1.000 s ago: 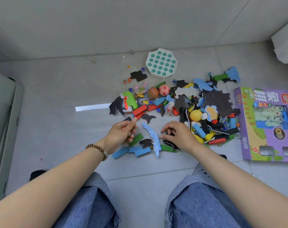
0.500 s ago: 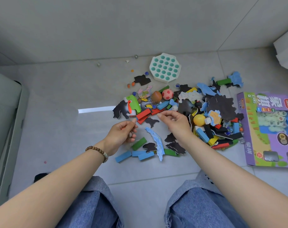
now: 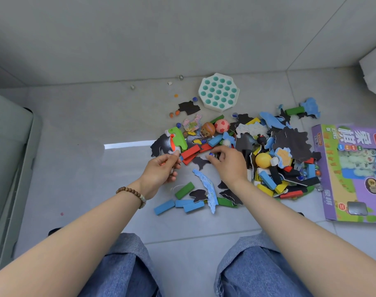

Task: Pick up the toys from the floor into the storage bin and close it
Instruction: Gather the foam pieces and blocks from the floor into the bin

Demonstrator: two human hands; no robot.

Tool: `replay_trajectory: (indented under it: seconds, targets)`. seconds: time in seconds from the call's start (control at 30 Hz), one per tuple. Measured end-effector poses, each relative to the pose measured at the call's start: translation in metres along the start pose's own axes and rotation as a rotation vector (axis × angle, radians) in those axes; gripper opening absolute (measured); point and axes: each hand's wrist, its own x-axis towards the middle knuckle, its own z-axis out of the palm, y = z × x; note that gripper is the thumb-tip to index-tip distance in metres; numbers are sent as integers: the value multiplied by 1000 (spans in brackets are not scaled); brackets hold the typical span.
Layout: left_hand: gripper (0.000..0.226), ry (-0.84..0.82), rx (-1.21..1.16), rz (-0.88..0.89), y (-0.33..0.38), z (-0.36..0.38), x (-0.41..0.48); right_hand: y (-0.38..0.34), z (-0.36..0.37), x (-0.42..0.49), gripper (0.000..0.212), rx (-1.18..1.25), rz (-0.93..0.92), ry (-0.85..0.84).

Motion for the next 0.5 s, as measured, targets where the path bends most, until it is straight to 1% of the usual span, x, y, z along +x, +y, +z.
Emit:
replay_trajectory:
  seconds: [0.07, 0.1, 0.13, 0.17, 0.2, 0.23, 0.3, 0.37, 0.47, 0.5]
  targets:
    - [31, 3, 16, 4, 1, 0, 1, -7, -5, -2, 19, 523, 186, -80]
    - [31, 4, 22, 6, 2, 0, 1, -13, -9, -2, 23, 793, 294, -158]
    - [30, 7, 25, 10, 4, 0, 2, -20, -14, -3, 27, 1010, 378, -241]
    - [30, 13, 29, 14, 5, -1, 3, -26, -18, -3, 29, 1153, 423, -300]
    - [30, 20, 33, 17, 7, 0, 4, -30, -21, -1, 30, 1221, 440, -321]
    - [30, 26, 35, 20, 9, -1, 4, -34, -24, 2, 34, 1221, 440, -323]
    - [30, 29, 34, 25, 12, -3, 6, -38, -24, 7, 37, 1060, 381, -279]
    - [30, 24, 27, 28, 12, -5, 7, -39, -19, 9, 29, 876, 271, -234]
    - [31, 28, 3, 28, 15, -12, 7, -40, -12, 12, 7, 728, 132, -187]
    - [30, 35, -5, 29, 17, -15, 8, -45, -10, 15, 4, 682, 88, -184]
